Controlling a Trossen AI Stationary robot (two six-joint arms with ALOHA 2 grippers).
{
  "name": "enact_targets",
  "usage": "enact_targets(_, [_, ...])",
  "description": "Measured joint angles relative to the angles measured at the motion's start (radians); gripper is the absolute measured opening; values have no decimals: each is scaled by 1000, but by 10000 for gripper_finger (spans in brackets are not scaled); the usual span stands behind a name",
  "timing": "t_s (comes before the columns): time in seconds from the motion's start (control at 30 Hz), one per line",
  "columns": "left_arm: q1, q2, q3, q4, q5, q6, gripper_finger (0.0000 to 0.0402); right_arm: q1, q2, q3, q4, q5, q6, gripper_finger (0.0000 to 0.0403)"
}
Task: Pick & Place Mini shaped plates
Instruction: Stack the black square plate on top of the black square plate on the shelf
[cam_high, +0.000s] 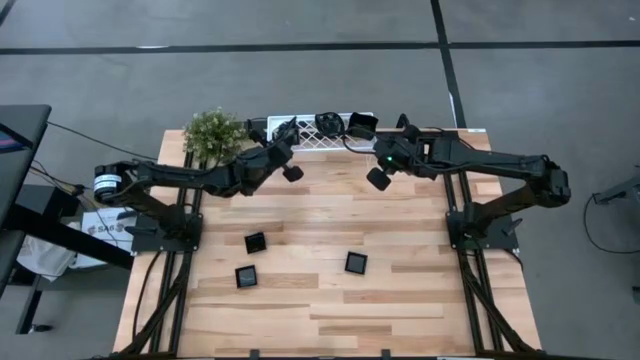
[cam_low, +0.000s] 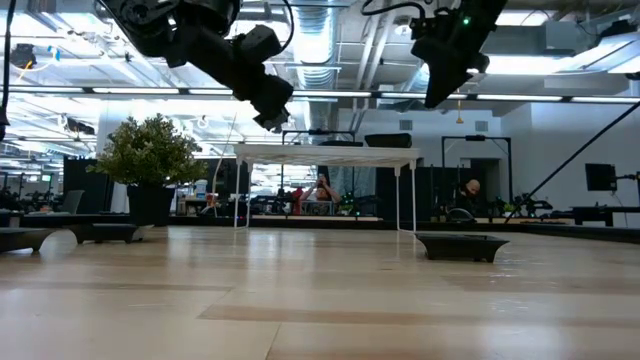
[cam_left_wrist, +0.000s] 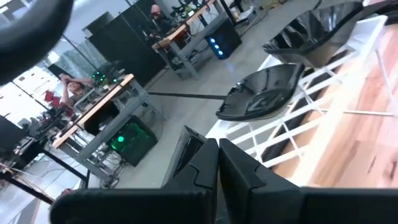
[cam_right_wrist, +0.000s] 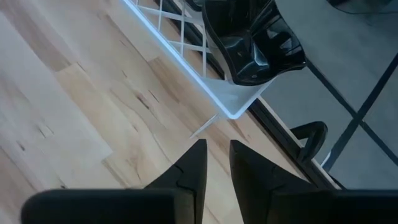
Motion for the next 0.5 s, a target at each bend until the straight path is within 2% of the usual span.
enact_targets(0.3, [0,0,0,-9,50,-37,20,-3,0,0,5,0,0,64])
enact_targets(0.5, [2,0,0,-9,49,-45,17,-2,0,0,3,-2,0,64])
